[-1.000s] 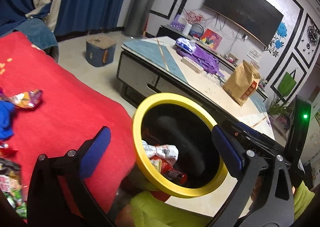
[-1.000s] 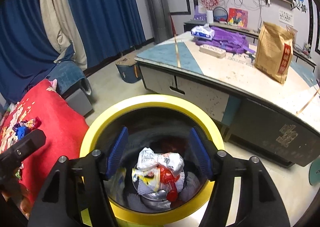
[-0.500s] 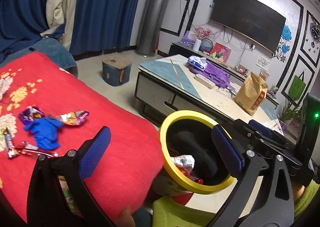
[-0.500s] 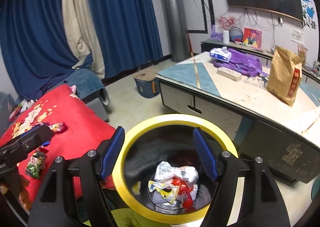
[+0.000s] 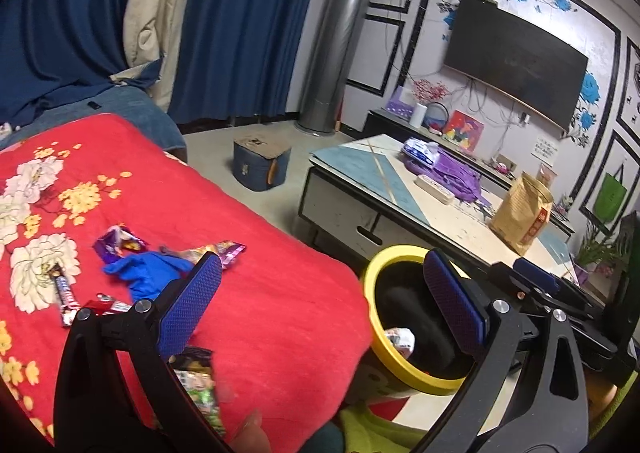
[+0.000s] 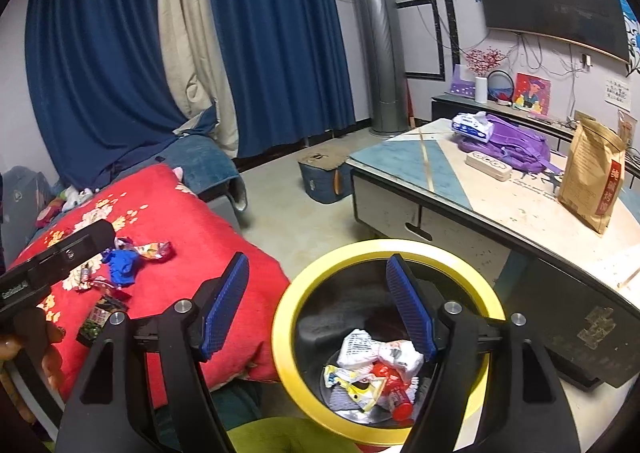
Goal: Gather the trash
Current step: 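Move both tools back from the bin toward the bed, then grasp the red candy wrapper with the right gripper while the left grasps the purple wrapper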
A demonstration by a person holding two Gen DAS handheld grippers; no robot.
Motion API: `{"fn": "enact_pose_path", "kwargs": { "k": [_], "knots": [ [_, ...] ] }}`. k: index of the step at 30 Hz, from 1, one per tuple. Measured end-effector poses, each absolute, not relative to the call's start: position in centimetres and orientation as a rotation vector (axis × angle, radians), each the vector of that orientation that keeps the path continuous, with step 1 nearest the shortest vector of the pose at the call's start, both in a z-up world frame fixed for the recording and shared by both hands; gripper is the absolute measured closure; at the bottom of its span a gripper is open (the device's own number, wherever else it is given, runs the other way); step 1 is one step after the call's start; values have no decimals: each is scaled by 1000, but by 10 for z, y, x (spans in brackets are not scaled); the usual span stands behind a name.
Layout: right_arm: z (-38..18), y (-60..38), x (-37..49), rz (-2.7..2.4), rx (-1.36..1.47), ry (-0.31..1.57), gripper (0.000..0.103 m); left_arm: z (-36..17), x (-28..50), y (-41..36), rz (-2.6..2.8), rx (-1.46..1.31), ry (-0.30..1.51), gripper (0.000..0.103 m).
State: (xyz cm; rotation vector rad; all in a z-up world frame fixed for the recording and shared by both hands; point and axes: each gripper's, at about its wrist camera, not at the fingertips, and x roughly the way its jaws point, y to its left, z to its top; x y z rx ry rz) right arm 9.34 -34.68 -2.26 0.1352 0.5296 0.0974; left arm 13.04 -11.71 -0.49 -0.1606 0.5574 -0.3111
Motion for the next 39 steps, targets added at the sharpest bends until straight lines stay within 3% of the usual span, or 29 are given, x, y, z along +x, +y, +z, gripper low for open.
{"fn": "enact_pose_path", "kwargs": {
  "k": [19, 34, 39],
  "knots": [
    [-20, -253, 103, 336, 76, 602, 34, -1, 135, -35, -136, -220, 516, 11],
    [-32, -164, 128, 548, -11, 685, 35, -12, 162, 32, -30, -312, 597, 11],
    [-44, -147, 143, 589, -28, 741, 45, -18, 174, 48, -9, -332, 631, 11]
  ]
}}
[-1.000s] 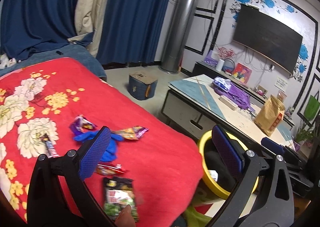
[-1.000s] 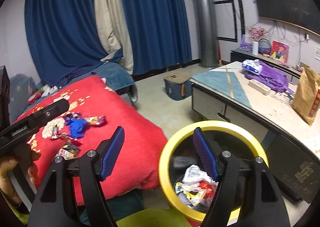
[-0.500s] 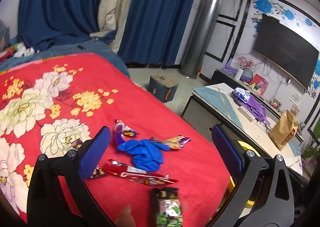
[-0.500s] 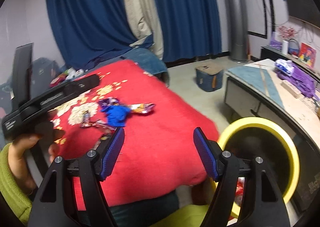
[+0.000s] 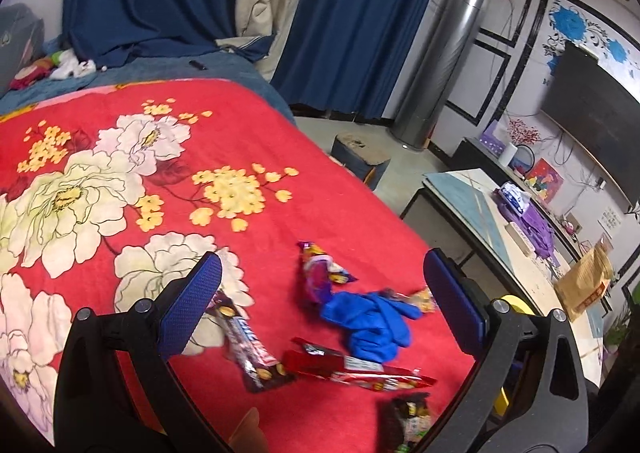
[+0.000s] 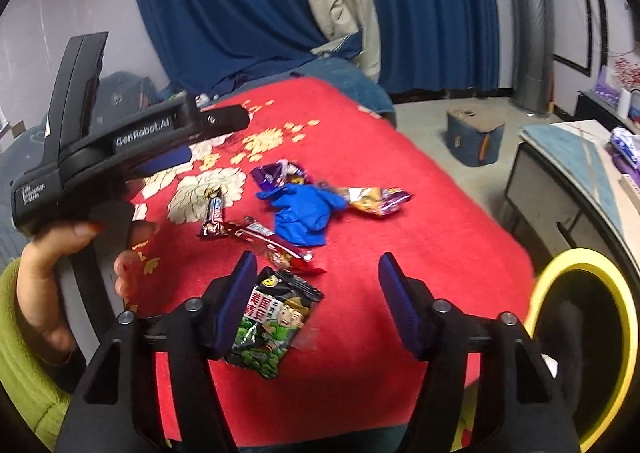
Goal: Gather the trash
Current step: 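Grasp the red candy wrapper with the right gripper while the left grasps the purple wrapper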
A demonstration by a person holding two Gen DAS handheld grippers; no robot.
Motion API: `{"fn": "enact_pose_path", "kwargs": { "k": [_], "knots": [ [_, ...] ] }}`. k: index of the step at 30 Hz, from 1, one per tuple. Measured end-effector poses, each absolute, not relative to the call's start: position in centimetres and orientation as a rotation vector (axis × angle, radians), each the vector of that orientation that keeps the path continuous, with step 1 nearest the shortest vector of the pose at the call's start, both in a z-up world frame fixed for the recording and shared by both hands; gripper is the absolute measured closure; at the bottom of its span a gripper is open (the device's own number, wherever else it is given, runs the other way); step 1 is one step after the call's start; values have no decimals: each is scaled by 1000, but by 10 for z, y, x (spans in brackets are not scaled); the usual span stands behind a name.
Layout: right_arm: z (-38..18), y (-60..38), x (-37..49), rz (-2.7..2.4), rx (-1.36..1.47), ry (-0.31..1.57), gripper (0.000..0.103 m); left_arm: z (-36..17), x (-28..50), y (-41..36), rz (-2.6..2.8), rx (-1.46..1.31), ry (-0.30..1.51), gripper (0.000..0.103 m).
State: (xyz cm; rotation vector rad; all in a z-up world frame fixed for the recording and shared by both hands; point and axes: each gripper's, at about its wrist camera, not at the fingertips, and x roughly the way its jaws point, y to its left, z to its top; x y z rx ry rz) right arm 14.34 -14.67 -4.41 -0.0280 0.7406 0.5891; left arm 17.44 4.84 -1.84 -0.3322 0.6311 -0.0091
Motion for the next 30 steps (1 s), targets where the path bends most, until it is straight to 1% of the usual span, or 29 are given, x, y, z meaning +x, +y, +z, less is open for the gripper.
{"fn": "enact_pose_path", "kwargs": {
  "k": [2, 3, 4, 5, 7, 9, 10, 13, 14, 16, 17, 19, 20, 22, 23, 25, 27, 30],
  "knots": [
    [-49, -142, 149, 601, -37, 756, 49, -23, 179, 55, -11, -347, 649, 11],
    [-52, -140, 152, 609, -36, 767, 52, -25, 182, 57, -15, -353, 659, 12],
    [-54, -137, 154, 616, -35, 776, 52, -27, 185, 59, -21, -360, 670, 18],
    [-56, -134, 155, 618, -38, 781, 54, -30, 188, 60, -33, -372, 683, 20],
    [-61, -129, 159, 624, -47, 791, 57, -35, 193, 60, -48, -380, 710, 28],
    [-64, -128, 162, 629, -52, 803, 63, -40, 198, 57, -65, -378, 730, 33],
    [-67, -127, 164, 629, -50, 811, 64, -43, 199, 56, -73, -385, 741, 36],
    [-72, -125, 169, 638, -34, 832, 72, -49, 206, 54, -90, -408, 768, 40],
    [-73, -124, 169, 644, -36, 832, 78, -51, 208, 53, -89, -408, 776, 41],
    [-73, -122, 168, 655, -45, 822, 83, -55, 212, 52, -94, -416, 792, 47],
    [-73, -121, 168, 658, -49, 818, 86, -57, 215, 52, -99, -424, 803, 48],
    [-72, -120, 166, 659, -54, 811, 88, -63, 218, 51, -105, -439, 826, 56],
    [-71, -120, 165, 660, -54, 805, 90, -65, 220, 51, -110, -453, 835, 58],
    [-70, -118, 162, 668, -62, 789, 91, -69, 223, 52, -118, -478, 845, 69],
    [-69, -117, 160, 668, -75, 778, 91, -71, 223, 53, -118, -489, 849, 73],
    [-67, -117, 157, 664, -90, 760, 92, -72, 223, 54, -122, -501, 852, 88],
    [-65, -117, 155, 668, -92, 752, 92, -72, 222, 56, -126, -516, 845, 95],
    [-63, -117, 151, 666, -104, 734, 93, -67, 217, 61, -122, -541, 812, 95]
  ]
}}
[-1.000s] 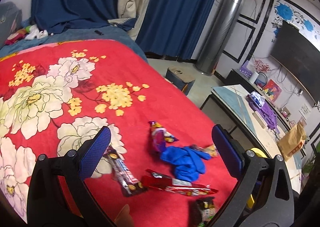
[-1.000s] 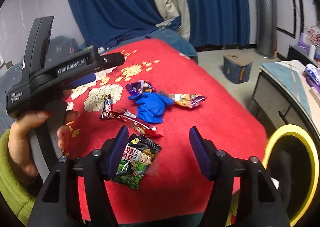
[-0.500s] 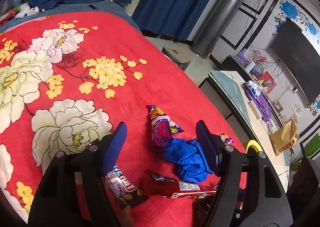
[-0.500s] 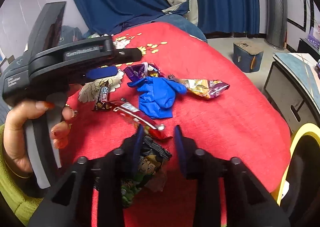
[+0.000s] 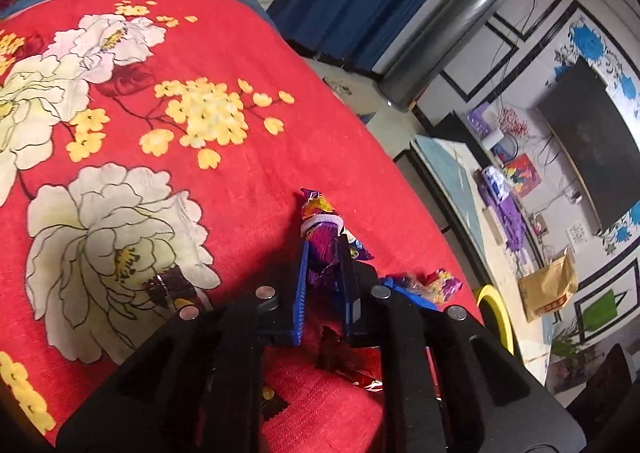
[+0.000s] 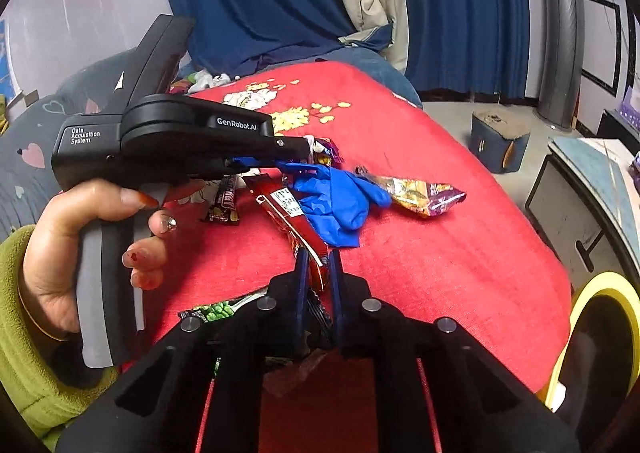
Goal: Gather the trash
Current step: 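Grasp the red candy wrapper with the right gripper while the left grasps the purple wrapper, then carry both wrappers with both grippers over the yellow-rimmed bin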
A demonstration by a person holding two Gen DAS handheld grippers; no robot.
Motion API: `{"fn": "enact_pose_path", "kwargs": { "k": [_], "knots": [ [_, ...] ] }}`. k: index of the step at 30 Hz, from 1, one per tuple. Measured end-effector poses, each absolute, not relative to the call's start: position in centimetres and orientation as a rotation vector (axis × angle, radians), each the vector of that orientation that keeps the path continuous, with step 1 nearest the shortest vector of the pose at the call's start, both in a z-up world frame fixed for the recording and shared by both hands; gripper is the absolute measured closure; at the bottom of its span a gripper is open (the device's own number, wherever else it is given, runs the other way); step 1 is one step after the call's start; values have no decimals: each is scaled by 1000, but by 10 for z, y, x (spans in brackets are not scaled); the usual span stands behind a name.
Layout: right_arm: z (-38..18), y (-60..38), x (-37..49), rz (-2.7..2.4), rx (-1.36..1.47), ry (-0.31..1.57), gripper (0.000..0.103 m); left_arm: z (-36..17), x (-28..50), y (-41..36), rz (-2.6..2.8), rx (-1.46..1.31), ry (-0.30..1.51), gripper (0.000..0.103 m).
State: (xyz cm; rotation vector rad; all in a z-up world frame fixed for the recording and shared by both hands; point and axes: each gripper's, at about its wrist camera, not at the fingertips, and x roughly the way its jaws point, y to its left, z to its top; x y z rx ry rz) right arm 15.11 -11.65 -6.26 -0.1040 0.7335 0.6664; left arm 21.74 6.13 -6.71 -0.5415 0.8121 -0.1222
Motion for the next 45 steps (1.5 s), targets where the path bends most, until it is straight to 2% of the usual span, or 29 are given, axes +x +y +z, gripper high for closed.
{"fn": "enact_pose_path", "kwargs": {
  "k": [12, 28, 45],
  "knots": [
    [-45, -125, 141, 644, -96, 657, 96, -9, 172, 84, -29, -470, 574, 95],
    [-14, -158, 124, 573, -36, 568, 98, 8, 147, 60, -94, -418, 538, 95],
    [-1, -208, 110, 489, -3, 542, 98, 20, 134, -6, -230, -324, 535, 95]
  ]
}}
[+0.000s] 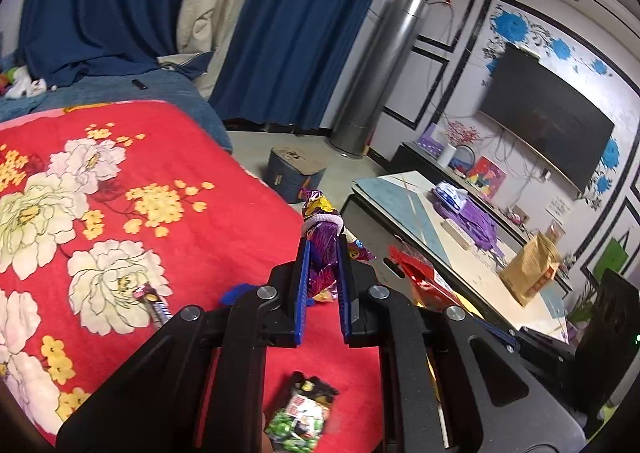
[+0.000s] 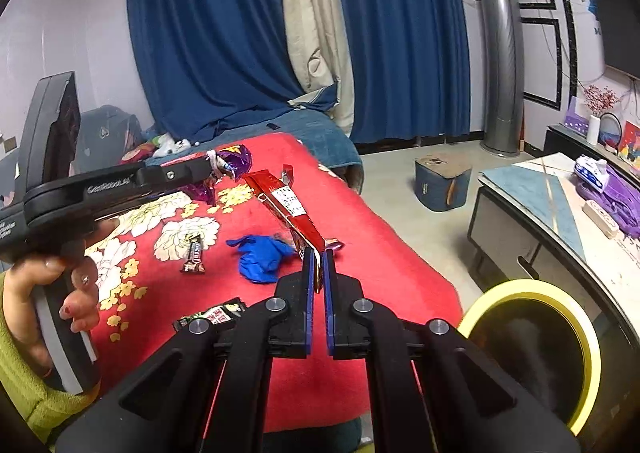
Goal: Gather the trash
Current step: 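Carry both wrappers with both grippers over the yellow-rimmed bin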
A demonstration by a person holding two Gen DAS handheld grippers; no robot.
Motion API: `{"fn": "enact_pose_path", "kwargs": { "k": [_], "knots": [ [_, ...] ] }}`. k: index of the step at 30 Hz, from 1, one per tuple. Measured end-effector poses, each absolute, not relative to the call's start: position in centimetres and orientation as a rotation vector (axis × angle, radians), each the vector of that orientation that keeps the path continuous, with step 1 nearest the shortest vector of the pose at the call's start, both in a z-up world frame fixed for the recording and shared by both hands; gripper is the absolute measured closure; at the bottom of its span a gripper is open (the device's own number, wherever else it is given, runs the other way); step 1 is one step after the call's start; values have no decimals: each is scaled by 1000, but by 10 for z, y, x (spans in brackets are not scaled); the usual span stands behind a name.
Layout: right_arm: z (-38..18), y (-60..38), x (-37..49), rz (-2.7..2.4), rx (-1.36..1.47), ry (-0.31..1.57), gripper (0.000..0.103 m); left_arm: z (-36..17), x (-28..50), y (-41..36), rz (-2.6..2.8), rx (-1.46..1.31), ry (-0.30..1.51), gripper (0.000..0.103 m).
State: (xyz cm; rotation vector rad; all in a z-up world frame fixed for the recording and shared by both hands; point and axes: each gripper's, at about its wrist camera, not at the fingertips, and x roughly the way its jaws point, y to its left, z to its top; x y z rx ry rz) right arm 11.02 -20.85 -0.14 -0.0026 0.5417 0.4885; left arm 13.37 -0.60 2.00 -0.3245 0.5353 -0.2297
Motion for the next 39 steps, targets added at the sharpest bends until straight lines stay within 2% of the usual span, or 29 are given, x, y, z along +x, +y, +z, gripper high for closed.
{"fn": "enact_pose_path", "kwargs": {
  "k": [39],
  "knots": [
    [-18, -336, 98, 230, 103, 569, 98, -2, 120, -146, -517, -152, 617, 95]
  ]
}}
